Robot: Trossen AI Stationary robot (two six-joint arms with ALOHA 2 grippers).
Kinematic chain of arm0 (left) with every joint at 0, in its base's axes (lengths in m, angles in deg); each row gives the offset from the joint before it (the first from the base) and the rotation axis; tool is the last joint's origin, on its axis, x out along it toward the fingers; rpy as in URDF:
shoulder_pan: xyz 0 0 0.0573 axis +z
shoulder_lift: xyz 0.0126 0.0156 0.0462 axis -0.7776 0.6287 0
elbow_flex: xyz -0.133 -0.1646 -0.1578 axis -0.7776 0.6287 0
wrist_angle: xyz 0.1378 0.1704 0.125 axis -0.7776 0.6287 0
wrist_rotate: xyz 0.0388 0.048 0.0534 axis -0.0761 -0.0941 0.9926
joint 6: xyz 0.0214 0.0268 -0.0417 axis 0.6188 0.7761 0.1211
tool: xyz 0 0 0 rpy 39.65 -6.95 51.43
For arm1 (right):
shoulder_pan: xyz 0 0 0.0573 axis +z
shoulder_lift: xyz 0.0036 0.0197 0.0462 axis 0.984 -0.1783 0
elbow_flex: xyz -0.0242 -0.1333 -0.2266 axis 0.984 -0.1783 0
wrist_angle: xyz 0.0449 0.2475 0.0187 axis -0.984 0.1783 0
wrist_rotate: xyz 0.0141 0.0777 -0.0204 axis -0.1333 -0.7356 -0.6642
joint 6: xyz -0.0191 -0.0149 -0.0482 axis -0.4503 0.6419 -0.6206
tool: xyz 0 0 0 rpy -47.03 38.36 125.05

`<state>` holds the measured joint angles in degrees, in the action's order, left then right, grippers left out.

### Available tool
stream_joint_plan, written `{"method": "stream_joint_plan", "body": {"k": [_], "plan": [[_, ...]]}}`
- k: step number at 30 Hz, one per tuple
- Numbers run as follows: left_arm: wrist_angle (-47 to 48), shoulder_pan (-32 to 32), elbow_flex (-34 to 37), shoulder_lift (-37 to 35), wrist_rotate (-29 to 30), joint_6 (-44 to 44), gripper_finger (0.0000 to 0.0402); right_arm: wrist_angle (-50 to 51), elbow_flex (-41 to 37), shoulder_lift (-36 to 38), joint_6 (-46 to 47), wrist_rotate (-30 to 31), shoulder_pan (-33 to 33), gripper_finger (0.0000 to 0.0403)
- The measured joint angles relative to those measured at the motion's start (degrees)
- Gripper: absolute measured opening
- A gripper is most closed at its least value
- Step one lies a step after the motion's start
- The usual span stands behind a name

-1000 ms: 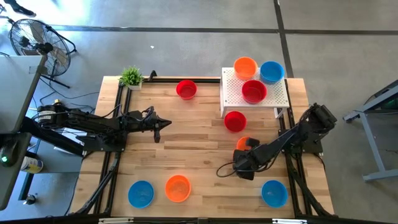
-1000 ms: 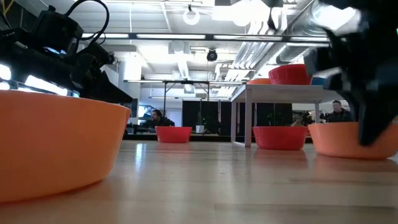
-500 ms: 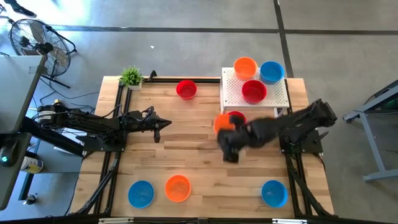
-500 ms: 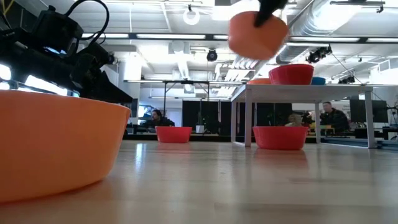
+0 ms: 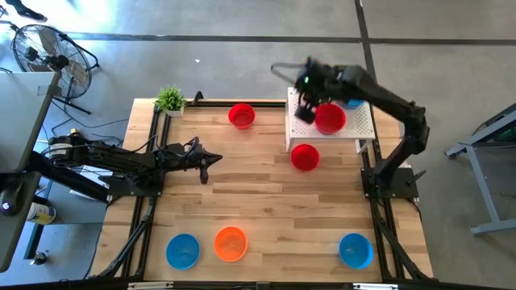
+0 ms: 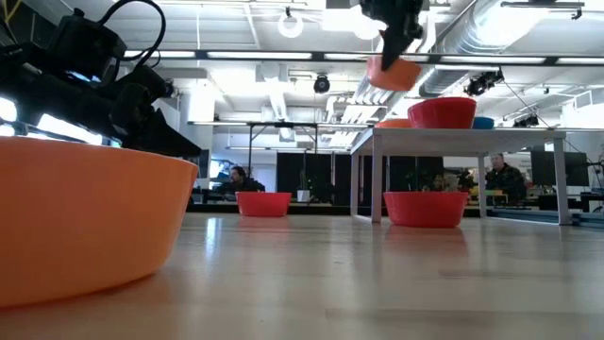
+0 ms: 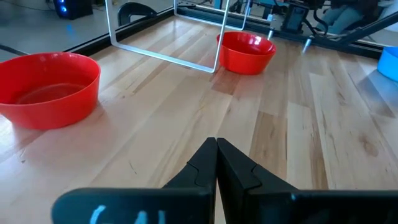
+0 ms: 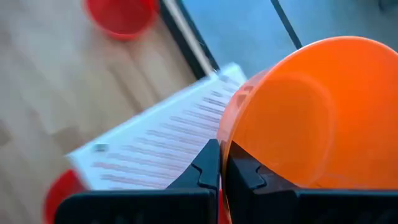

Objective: Pick & Place Mini bowls
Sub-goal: Stack the orange bowl on top of the orange bowl on the shelf

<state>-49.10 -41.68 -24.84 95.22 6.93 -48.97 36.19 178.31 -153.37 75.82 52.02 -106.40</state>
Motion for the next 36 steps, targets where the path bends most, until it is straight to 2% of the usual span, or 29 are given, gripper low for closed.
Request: {"method": "stream_joint_plan", "body": {"k": [5,10,20,31,36], "plan": [[-0.02,0.0,0.0,0.0,0.62,0.0,0.0001,-0.06,0.04,-1.97,-2.27,-2.83,-9.08,0.0001],[-0.02,0.0,0.0,0.0,1.22,0.0,0.0001,-0.1,0.04,-6.21,-4.22,-6.48,-12.88,0.0001],[0.0,0.0,0.0,0.0,0.96,0.0,0.0001,1.33,0.02,-9.69,-4.41,-7.37,-13.49,0.0003],[0.0,0.0,0.0,0.0,0.92,0.0,0.0001,1.82,0.02,-9.67,-3.15,-7.21,-13.42,0.0064],[0.0,0.0,0.0,0.0,0.87,0.0,0.0001,2.73,0.96,-9.56,-3.13,-7.17,-13.42,0.0077]]}}
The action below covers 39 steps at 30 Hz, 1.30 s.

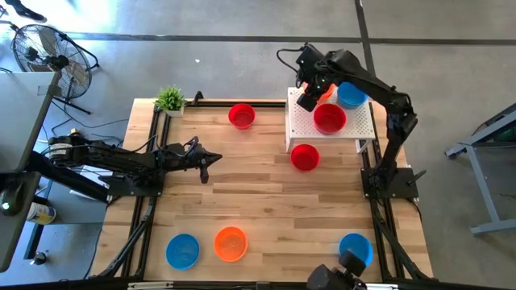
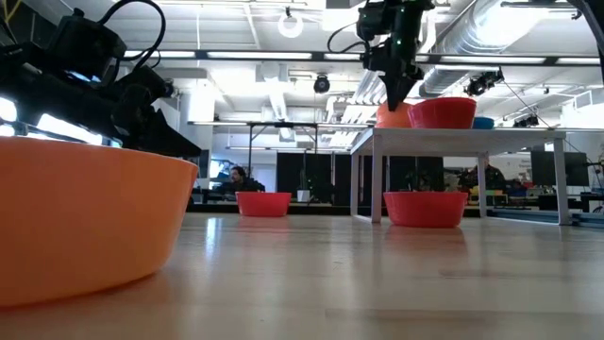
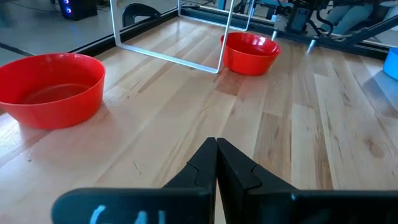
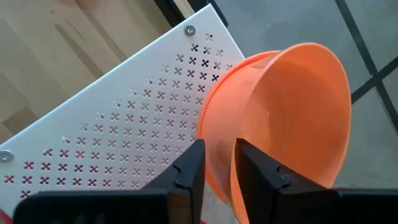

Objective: Pick & Place Mini bowls
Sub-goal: Stack the orange bowl on top of the orange bowl on the shelf, then stack the red bowl on top of the red bowl on the shelf

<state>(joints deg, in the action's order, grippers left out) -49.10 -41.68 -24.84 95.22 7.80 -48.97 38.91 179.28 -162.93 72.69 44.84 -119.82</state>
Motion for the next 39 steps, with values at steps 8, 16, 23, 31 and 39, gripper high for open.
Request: {"method": "stream_joint_plan", "body": {"k": [8,16,23,31,39], "plan": [[0.0,0.0,0.0,0.0,-0.07,0.0,0.0001,0.11,0.02,0.04,0.0,-1.01,0.01,0.0008],[0.0,0.0,0.0,0.0,-0.04,0.0,0.0001,0.86,0.02,0.04,0.12,-0.78,0.02,0.0004],[0.0,0.0,0.0,-0.01,-0.04,0.0,0.0001,0.51,0.02,0.04,0.42,0.22,0.96,0.0046],[0.0,0.0,0.0,0.0,-0.04,-0.02,0.0001,-0.34,-0.05,0.74,0.35,1.07,2.84,0.0097],[0.02,0.0,0.0,0.0,-0.04,-0.02,0.0001,-2.98,-1.6,6.62,2.4,1.13,8.91,0.0018]]}}
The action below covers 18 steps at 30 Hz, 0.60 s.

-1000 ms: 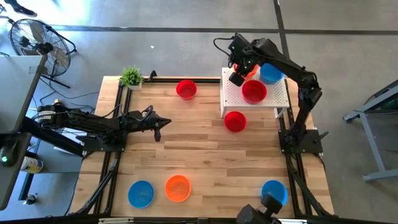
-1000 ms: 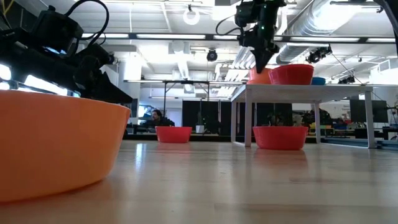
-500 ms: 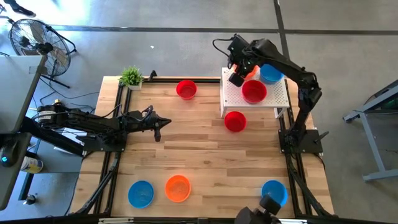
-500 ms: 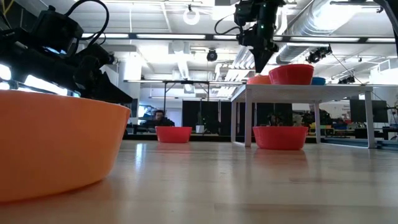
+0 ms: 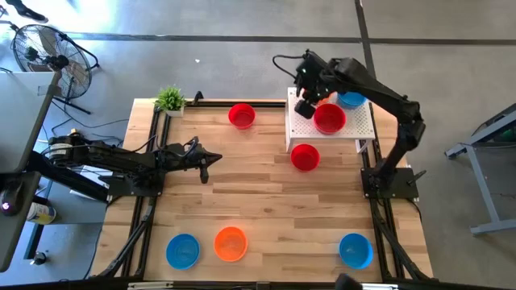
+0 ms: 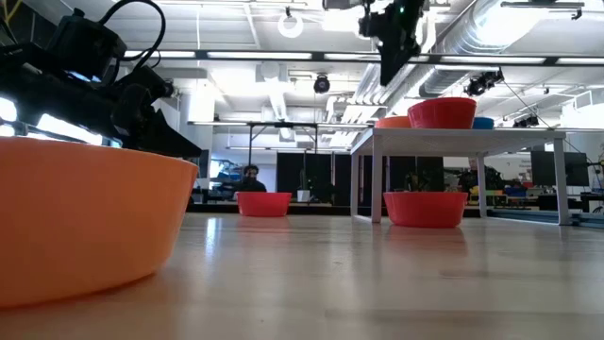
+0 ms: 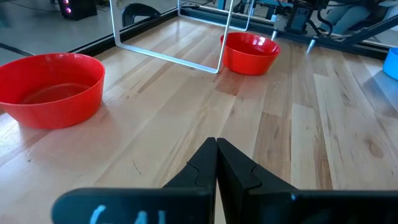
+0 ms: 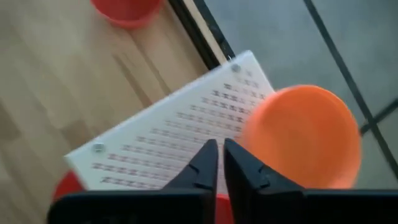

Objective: Pick & Place Mini bowls
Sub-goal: Stack the red bowl on top of the red bowl on the shelf

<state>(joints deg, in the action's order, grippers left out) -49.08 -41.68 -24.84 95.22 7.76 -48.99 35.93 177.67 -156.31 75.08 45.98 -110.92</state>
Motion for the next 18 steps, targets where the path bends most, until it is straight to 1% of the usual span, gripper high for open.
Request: {"method": "stream_joint_plan", "body": {"k": [2,4,7,9,12,15,18], "plan": [[0.0,0.0,0.0,0.0,0.0,0.0,0.0001,-3.04,-3.21,2.69,0.99,-0.13,2.4,0.0006],[0.0,0.0,0.0,0.0,0.0,0.0,0.0001,-7.23,-8.25,6.07,1.92,-0.81,4.86,0.0015],[0.01,0.0,0.0,0.0,-0.01,0.0,0.0001,-14.98,-18.21,11.58,3.95,-0.91,8.85,0.0022],[0.02,0.0,0.0,0.0,-0.32,0.0,0.0001,-19.9,-25.3,15.5,5.27,0.31,12.27,0.0019],[0.0,0.0,0.0,0.0,-0.32,0.0,0.0001,-26.32,-34.19,21.3,6.8,3.41,18.59,0.001],[0.0,0.0,0.0,-0.02,-0.09,0.0,0.0001,-30.44,-40.61,26.19,10.51,9.13,26.15,0.0006],[-0.01,0.0,0.0,0.0,-0.07,0.0,0.0001,-33.25,-45.63,29.26,14.42,15.06,34.44,0.0009]]}}
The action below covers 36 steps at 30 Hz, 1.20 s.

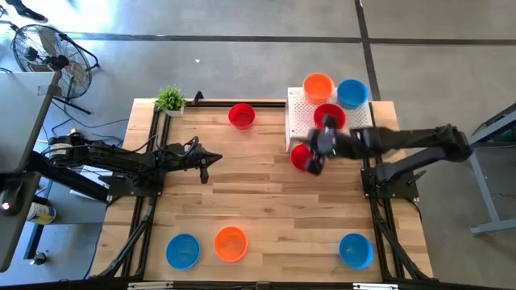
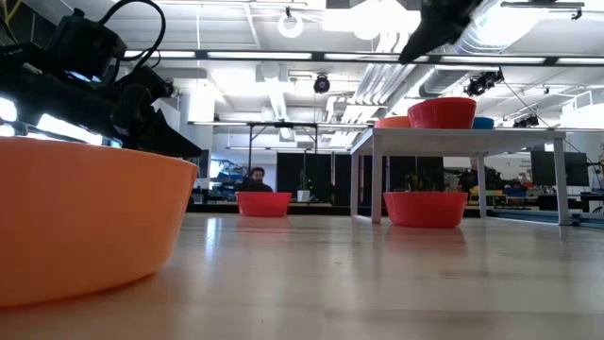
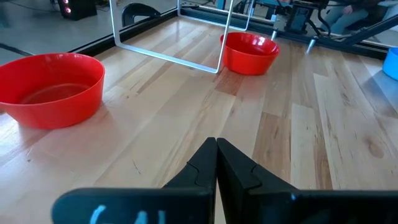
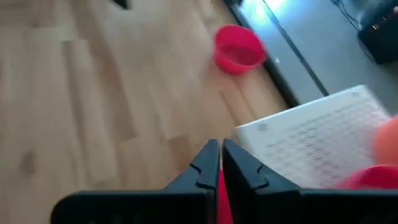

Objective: Pick & Place Mini bowls
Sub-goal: Stack the red bowl on top of the red bowl on the shelf

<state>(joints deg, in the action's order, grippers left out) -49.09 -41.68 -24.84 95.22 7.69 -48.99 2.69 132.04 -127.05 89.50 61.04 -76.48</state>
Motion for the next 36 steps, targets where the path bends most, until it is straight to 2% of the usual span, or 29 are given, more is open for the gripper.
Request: {"method": "stream_joint_plan", "body": {"k": [4,8,13,16,19,21,24,28,31,36], "plan": [[0.0,-0.01,0.0,-0.01,0.01,0.0,0.0001,-5.03,-5.4,0.48,6.1,3.55,8.66,0.0026],[0.01,-0.01,0.0,0.0,-0.63,0.0,0.0001,-11.82,-11.14,-0.29,13.68,8.08,14.51,0.0058],[0.12,-0.01,0.0,0.41,-1.11,0.0,0.0001,-17.55,-19.49,-0.33,26.89,15.33,18.86,0.0108],[0.03,-0.02,0.0,0.42,-1.09,0.0,0.0001,-17.47,-23.65,-0.32,34.84,15.83,20.15,0.0134],[0.01,-0.01,0.0,0.42,-1.09,0.0,0.0001,-18.32,-27.65,-0.32,37.5,16.29,20.91,0.0149],[0.03,-0.02,0.0,0.42,-1.08,0.0,0.0001,-20.48,-30.24,-0.32,34.83,17.12,20.87,0.0154],[0.02,-0.01,0.0,0.42,-1.07,0.0,0.0001,-25.86,-33.92,-0.32,23.02,18.14,20.09,0.0156],[0.01,-0.02,0.0,0.42,-1.03,0.0,0.0001,-35.17,-38.41,-0.34,10.15,15.04,17.77,0.0155],[0.01,-0.02,0.0,0.42,-1.01,0.0,0.0001,-40.12,-40.24,-0.34,6.4,10.68,14.89,0.0155],[0.01,-0.02,0.0,0.42,-0.85,0.0,0.0001,-41.44,-40.77,-0.34,3.83,5.88,10.45,0.0155]]}}
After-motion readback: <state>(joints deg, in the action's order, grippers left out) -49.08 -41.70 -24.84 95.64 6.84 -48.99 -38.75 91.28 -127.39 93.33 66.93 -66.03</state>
